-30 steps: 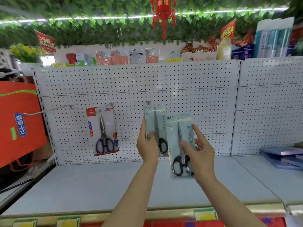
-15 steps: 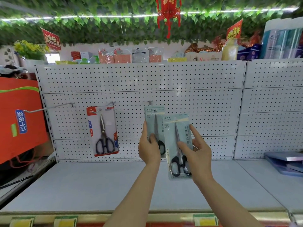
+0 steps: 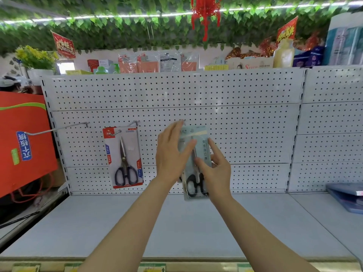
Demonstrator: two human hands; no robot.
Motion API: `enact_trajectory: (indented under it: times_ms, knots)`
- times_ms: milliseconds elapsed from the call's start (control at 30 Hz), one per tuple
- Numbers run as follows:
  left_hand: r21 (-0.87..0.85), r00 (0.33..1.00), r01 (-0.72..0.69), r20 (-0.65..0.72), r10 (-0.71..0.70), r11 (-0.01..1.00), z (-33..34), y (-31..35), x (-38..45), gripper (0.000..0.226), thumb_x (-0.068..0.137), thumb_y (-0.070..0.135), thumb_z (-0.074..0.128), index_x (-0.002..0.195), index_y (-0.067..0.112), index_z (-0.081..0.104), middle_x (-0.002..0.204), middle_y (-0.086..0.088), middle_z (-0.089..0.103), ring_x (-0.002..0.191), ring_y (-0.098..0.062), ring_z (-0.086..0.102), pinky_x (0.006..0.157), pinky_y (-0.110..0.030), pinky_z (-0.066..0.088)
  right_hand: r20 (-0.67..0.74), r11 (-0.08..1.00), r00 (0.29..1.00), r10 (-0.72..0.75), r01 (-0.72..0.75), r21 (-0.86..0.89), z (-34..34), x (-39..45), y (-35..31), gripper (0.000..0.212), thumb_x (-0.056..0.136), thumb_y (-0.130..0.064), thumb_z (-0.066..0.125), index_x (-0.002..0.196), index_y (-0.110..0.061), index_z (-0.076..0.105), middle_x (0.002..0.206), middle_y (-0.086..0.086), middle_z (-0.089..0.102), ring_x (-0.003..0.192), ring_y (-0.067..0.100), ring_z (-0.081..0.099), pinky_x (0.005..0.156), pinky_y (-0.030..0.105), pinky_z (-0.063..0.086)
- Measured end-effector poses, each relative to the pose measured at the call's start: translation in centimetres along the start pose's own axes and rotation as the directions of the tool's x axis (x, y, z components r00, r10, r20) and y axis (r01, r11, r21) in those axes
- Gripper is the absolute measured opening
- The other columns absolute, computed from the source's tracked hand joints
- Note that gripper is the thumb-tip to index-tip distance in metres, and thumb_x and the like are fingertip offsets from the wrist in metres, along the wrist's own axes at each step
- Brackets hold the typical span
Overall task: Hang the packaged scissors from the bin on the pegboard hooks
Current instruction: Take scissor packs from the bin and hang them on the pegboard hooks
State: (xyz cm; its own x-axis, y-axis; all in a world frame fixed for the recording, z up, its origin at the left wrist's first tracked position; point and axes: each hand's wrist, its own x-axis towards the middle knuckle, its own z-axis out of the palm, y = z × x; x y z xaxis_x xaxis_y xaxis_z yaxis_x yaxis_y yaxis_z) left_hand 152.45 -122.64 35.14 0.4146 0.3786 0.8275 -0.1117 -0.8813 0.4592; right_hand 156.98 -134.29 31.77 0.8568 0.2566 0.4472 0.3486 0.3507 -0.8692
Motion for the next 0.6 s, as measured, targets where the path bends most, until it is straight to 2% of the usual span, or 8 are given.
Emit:
enact_trajectory:
  times_ms: [67,167,333,433,500,600]
  knots:
    - [0.143,0.996,-0.068,0.069,0.059,0.987,-0.1,-0.6,0.8,0.066,0.09,0.05,0.059,0.148,0.027,0.038,0.148,0.013,0.037,0.133,-0.009,0.029,0.106,-0.025,0.034,-0.006,1.0,1.0,0.004,-0.003,0.022,0.7,0.6,0.4,0.059,0.083,-0.019,0.074,0.133,-0.041,0.054,0.091,0.0,0.072,0.083,0.021,0.071,0.073,0.036,0.06]
    - [0.259,0.988,-0.08,0.148,0.042,0.963,0.3,-1.6,1.3,0.071,0.088,0.05,0.061,0.149,0.023,0.036,0.15,0.01,0.037,0.134,-0.014,0.029,0.105,-0.037,0.041,-0.026,0.999,0.999,0.023,-0.022,0.029,1.3,1.0,1.0,0.059,0.082,-0.021,0.074,0.133,-0.041,0.053,0.091,0.0,0.072,0.083,0.02,0.071,0.073,0.035,0.06]
    - [0.304,0.979,-0.047,0.205,-0.017,0.951,1.1,-2.2,1.8,0.072,0.089,0.046,0.062,0.15,0.021,0.033,0.15,0.012,0.033,0.132,-0.013,0.026,0.098,-0.035,0.046,-0.037,0.999,0.999,0.033,-0.033,-0.006,1.8,1.6,2.2,0.06,0.082,-0.025,0.074,0.135,-0.042,0.051,0.093,0.0,0.072,0.08,0.015,0.071,0.07,0.03,0.06]
    - [0.316,0.97,-0.06,0.241,-0.019,0.947,1.7,-2.8,2.2,0.073,0.089,0.044,0.063,0.151,0.02,0.031,0.151,0.011,0.031,0.132,-0.016,0.027,0.101,-0.034,0.044,-0.059,0.998,0.998,0.021,-0.025,-0.058,1.9,2.1,3.1,0.06,0.083,-0.024,0.074,0.136,-0.042,0.05,0.097,0.0,0.07,0.078,0.016,0.069,0.063,0.024,0.057]
    - [0.323,0.968,-0.058,0.249,-0.026,0.945,2.0,-3.2,2.3,0.074,0.089,0.043,0.064,0.151,0.021,0.03,0.151,0.01,0.03,0.132,-0.017,0.026,0.101,-0.033,0.043,-0.056,0.992,0.998,-0.013,0.005,-0.128,2.0,2.6,3.8,0.061,0.083,-0.025,0.073,0.137,-0.042,0.049,0.103,-0.001,0.065,0.082,0.016,0.066,0.065,0.028,0.059]
    - [0.34,0.968,-0.078,0.251,-0.011,0.937,2.3,-3.7,2.4,0.073,0.089,0.042,0.063,0.151,0.021,0.03,0.152,0.009,0.03,0.131,-0.018,0.027,0.098,-0.033,0.045,-0.057,0.977,0.997,-0.055,0.041,-0.21,2.2,3.5,4.6,0.059,0.083,-0.027,0.071,0.136,-0.042,0.049,0.107,-0.006,0.056,0.091,0.011,0.062,0.079,0.038,0.058]
